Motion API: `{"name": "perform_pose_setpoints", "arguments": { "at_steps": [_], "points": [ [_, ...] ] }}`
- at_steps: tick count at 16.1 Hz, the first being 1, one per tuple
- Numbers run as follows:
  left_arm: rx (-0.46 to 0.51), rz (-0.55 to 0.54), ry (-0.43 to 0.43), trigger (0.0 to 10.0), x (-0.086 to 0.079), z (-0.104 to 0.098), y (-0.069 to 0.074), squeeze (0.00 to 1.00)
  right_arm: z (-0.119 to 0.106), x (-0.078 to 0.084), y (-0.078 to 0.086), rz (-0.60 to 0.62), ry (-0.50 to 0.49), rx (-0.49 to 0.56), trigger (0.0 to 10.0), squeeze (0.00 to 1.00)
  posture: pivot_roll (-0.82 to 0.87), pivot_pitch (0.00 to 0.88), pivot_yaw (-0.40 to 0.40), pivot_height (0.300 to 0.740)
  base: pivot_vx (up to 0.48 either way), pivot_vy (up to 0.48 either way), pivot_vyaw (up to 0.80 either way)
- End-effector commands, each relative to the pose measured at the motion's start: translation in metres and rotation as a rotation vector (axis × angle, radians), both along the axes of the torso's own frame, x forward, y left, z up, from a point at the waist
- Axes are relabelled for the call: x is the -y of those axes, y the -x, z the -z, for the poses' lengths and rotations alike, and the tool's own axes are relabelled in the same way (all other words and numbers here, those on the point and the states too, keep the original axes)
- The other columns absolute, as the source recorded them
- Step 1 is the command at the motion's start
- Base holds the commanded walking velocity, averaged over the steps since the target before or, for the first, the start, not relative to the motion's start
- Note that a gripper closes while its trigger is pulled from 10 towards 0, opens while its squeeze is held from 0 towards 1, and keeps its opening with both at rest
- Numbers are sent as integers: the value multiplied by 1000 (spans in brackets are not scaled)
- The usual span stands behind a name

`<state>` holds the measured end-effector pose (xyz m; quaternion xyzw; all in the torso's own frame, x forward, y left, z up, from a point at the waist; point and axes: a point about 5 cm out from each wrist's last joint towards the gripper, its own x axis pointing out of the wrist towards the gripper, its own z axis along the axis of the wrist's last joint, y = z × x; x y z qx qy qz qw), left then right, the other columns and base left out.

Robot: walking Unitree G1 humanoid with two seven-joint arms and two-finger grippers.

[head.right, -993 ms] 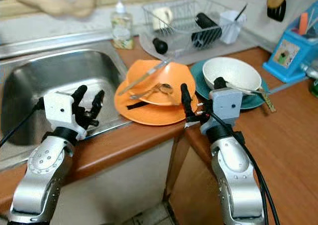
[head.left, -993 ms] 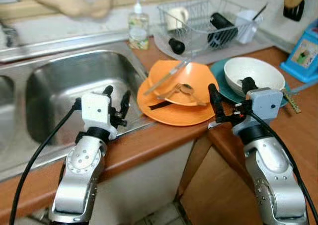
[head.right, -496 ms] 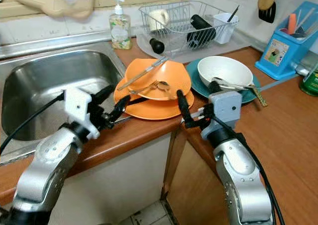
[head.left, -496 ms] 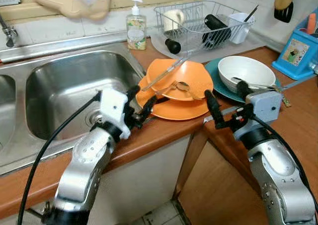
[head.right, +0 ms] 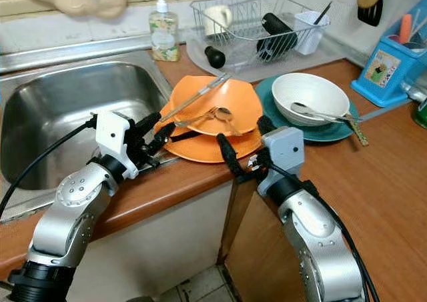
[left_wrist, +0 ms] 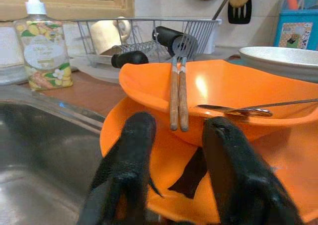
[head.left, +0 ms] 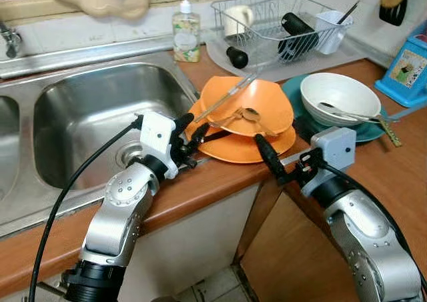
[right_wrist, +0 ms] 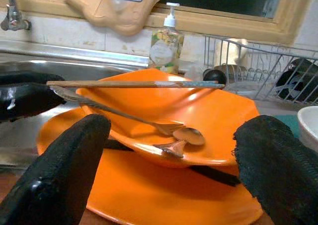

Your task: Kitchen organization

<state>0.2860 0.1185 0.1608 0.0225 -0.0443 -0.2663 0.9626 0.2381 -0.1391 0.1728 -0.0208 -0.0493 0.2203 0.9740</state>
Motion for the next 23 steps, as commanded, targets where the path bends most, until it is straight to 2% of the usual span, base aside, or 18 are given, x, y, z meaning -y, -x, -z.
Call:
{"name": "perform_pose_setpoints", "arguments": {
  "at_steps": [1,18,19,20,21,22,23],
  "points": [
    [19,5,0,0,-1,-4,-4,0,-2,0,3,-11,4,2,10000,0,-33,0,0,740,0,0,0],
    [65,-36,31,0,-4,-10,-10,0,0,-2,4,-32,21,-4,10000,0,-35,0,7,740,0,0,0],
    [74,-28,31,1490,-2,-11,-10,0,0,-2,4,-30,21,-2,10000,0,-35,0,7,740,0,0,0],
    [78,-24,32,2118,-2,-12,-10,0,0,-2,4,-29,21,-2,10000,0,-35,0,7,740,0,0,0],
    [88,-17,21,8353,-1,-14,-10,0,0,-2,4,-27,20,-1,10000,0,-36,0,9,740,0,0,0],
    [92,-23,12,10000,-1,-14,-10,0,0,-2,4,-27,20,-2,10000,0,-36,0,9,740,0,0,0],
    [94,-21,6,10000,-1,-14,-10,616,-1,-2,4,-26,19,-2,10000,0,-37,0,10,740,0,0,0]
  ]
}}
